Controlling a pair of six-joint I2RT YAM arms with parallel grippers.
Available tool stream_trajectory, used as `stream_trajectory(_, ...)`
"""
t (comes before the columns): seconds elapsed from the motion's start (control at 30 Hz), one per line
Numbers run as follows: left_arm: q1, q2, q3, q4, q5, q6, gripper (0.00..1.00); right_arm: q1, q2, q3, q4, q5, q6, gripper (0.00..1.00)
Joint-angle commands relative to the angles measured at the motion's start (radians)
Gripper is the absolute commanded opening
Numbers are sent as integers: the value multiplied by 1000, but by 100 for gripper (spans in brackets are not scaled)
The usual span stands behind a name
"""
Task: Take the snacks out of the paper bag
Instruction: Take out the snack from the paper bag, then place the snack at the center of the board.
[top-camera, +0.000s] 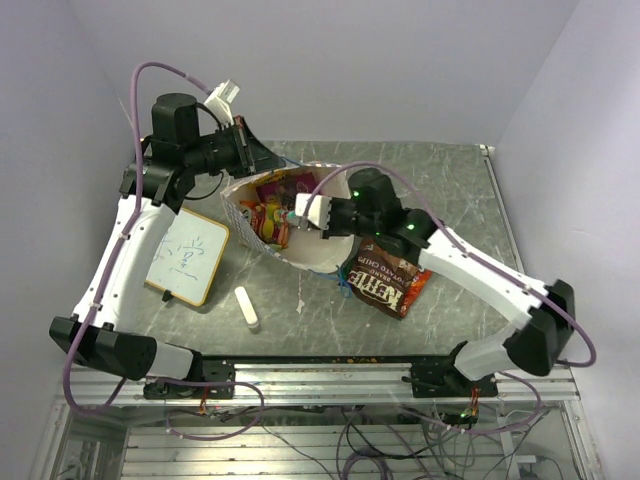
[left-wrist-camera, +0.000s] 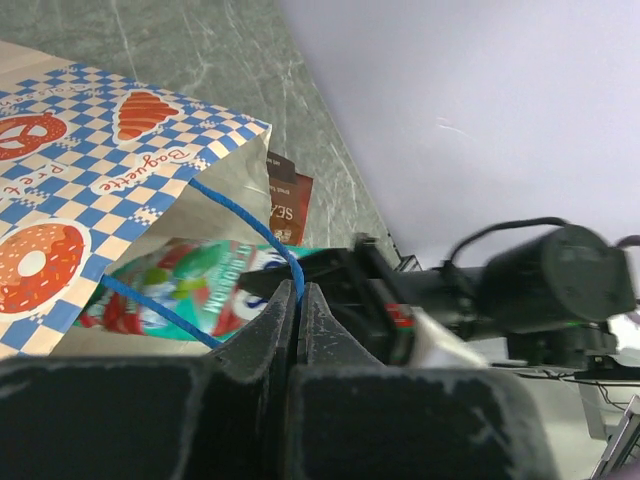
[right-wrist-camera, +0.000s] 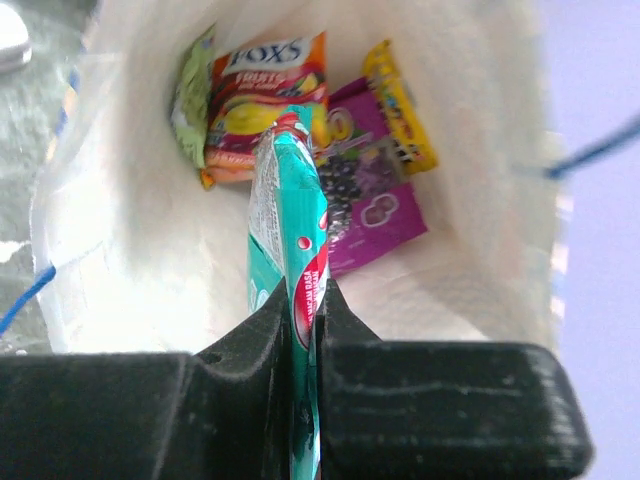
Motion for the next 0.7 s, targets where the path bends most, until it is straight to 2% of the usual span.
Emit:
stream_trajectory(0.0, -6, 14, 36, 63, -2, -29, 7, -2, -129, 36, 25, 0, 141, 0)
stream_trajectory(0.17, -6, 36, 59, 57, -28, -32, 7, -2, -236, 46, -20, 32, 194, 0)
stream_trajectory(0.4, -6, 33, 36, 97, -64, -107, 7, -1, -414, 97, -145, 199, 343, 0)
stream_trajectory(0.53, -6, 26, 1, 166, -52, -175, 7, -2, -499, 121, -245, 369, 404, 0)
stream_trajectory(0.67, -7, 4, 16, 159, -87, -179, 7, -2, -528, 103, -328, 569, 428, 0)
